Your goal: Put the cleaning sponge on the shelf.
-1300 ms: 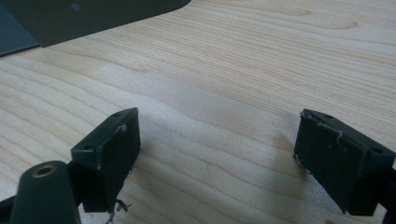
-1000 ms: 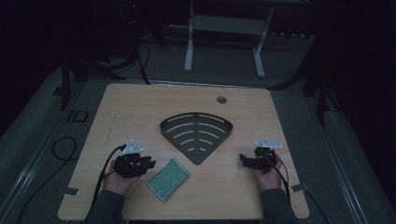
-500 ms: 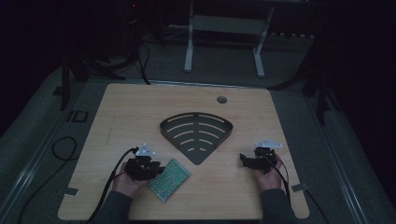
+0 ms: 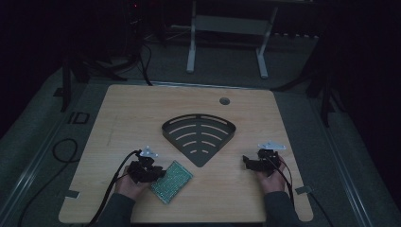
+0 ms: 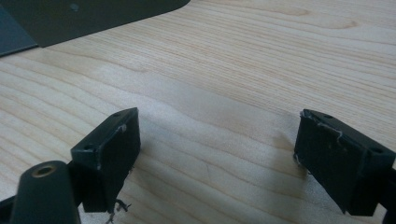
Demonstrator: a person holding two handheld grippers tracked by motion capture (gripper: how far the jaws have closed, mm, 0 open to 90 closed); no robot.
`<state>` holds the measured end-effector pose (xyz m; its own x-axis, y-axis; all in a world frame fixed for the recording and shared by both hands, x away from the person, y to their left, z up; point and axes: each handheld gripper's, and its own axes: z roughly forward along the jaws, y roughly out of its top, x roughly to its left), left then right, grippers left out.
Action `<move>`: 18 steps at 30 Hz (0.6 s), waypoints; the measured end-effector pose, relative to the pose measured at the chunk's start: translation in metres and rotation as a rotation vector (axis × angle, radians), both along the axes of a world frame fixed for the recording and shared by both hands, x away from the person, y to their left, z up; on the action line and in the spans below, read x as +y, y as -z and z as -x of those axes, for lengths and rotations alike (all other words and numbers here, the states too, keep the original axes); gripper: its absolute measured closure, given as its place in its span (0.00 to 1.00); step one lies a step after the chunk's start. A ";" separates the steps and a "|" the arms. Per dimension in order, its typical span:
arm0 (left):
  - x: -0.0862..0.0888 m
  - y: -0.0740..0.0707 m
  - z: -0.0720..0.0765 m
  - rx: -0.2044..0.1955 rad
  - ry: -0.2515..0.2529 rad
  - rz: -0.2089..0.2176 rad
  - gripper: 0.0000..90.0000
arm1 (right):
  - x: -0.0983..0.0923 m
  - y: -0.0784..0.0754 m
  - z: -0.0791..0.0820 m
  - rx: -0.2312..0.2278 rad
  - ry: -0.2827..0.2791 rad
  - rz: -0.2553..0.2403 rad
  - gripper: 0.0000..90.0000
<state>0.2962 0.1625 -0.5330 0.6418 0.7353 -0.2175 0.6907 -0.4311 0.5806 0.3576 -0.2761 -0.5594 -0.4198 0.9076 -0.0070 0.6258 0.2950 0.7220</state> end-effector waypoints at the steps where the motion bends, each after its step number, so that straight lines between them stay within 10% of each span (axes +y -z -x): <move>1: 0.000 0.001 -0.001 0.006 0.000 0.004 0.81 | 0.000 0.000 0.000 0.000 0.000 0.000 0.15; 18: 0.003 0.002 -0.006 0.076 0.023 0.067 1.00 | 0.000 0.000 0.000 0.000 0.001 0.000 0.15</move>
<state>0.3017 0.1650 -0.5347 0.6381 0.7029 -0.3142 0.7241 -0.4093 0.5551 0.3576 -0.2760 -0.5594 -0.4188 0.9080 -0.0070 0.6260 0.2943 0.7222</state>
